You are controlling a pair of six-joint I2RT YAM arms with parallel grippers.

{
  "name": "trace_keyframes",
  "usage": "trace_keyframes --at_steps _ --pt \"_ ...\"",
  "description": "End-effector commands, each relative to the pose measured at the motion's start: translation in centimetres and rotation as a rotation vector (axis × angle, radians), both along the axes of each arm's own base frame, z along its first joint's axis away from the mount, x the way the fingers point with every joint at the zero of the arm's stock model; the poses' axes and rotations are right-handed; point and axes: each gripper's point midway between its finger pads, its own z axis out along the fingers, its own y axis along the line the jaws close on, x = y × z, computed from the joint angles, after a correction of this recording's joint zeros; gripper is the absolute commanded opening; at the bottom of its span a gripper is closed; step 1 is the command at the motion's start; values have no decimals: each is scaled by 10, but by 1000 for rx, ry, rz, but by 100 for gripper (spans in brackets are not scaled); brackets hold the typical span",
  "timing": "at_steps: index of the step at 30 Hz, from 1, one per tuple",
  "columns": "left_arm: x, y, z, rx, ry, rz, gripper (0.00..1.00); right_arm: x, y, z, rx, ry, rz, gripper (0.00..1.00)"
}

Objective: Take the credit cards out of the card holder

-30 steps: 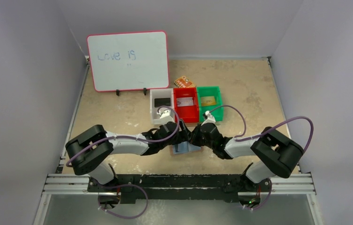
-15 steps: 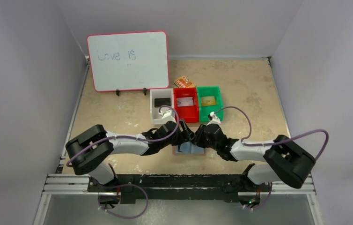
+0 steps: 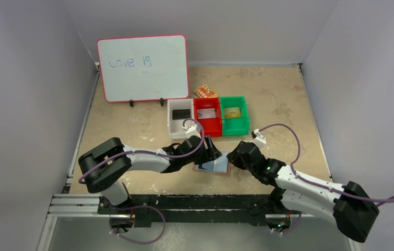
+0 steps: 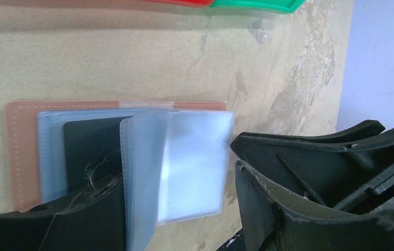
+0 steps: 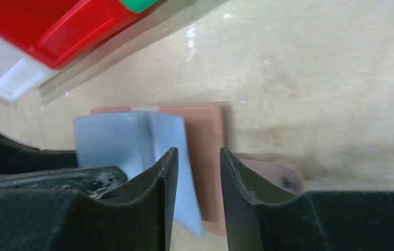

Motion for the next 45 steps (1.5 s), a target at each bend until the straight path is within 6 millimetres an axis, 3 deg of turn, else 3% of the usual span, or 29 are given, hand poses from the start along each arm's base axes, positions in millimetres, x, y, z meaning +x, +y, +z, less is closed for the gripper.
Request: trace_keyframes --at_steps 1,5,18,24,29,39,42,45 --pt "1 -25 24 -34 -34 -34 63 -2 -48 8 -73 12 -239 38" --pt "0 -30 21 24 -41 -45 62 -6 -64 22 -46 16 -352 36" --pt "-12 -49 -15 79 20 -97 60 -2 -69 44 -19 -27 -389 37" --pt "-7 -43 0 80 -17 -73 60 -1 -62 53 -6 -54 -331 36" --pt "2 -27 22 113 -75 -25 60 2 -46 70 19 -114 -209 35" --pt "13 13 39 211 -149 81 62 2 -1 95 163 -216 22 29" --pt "12 17 38 221 -154 84 62 2 11 99 185 -226 78 29" --pt "8 7 35 185 -139 45 62 3 17 94 186 -206 92 29"
